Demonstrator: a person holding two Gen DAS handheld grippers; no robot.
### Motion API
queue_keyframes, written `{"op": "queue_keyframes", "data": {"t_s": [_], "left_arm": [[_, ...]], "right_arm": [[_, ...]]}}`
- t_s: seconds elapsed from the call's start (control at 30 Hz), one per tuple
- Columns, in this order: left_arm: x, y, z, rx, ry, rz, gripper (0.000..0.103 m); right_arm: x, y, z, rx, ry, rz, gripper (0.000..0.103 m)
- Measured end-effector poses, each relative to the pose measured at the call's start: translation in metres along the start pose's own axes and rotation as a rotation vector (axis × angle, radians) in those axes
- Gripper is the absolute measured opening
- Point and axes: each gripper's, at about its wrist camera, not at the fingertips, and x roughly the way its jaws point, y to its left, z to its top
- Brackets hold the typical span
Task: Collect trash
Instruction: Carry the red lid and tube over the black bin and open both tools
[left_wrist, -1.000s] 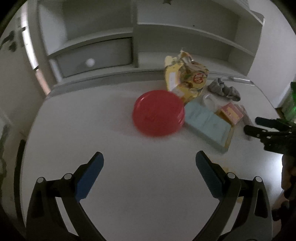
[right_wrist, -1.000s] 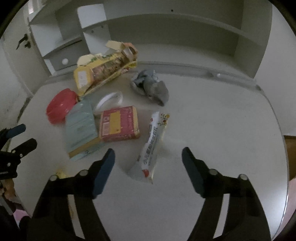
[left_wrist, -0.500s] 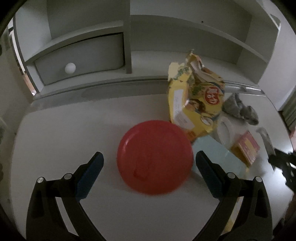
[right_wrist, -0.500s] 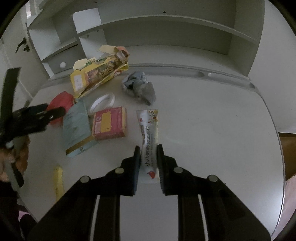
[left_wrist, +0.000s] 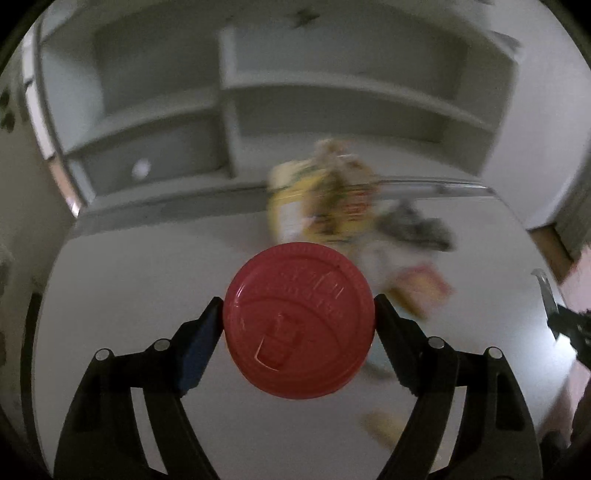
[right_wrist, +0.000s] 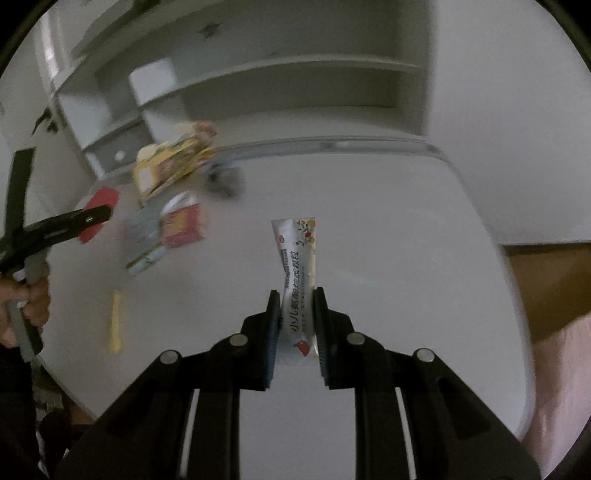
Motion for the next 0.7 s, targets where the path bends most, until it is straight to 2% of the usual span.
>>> {"op": "queue_keyframes", "data": {"t_s": [0.17, 0.4, 0.57, 0.63, 0.7], "left_arm": [[-0.037, -0.094, -0.011, 0.134, -0.051, -0.154, 0.079], [-0.064, -0.287, -0.049, 0.418, -0.056, -0.483, 0.079], [-0.071, -0.401, -0.093, 0.608, -0.011, -0.666, 0.079], [-0.062, -0.445, -0.116, 0.683, 0.044, -0.759, 0.079], [-0.043, -0.482, -0.142, 0.748, 0.088, -0.777, 0.079]], "right_arm": [[-0.043, -0.073, -0.037, 0.126, -0.028, -0.087, 0.019], [-0.103, -0.190, -0.117, 0.347, -0.043, -0.236, 0.019], [-0.131, -0.262, -0.183, 0.512, -0.022, -0.308, 0.019], [-0.132, -0.282, -0.205, 0.563, -0.003, -0.316, 0.019], [-0.128, -0.300, -0.230, 0.611, 0.026, -0.315, 0.019]]}}
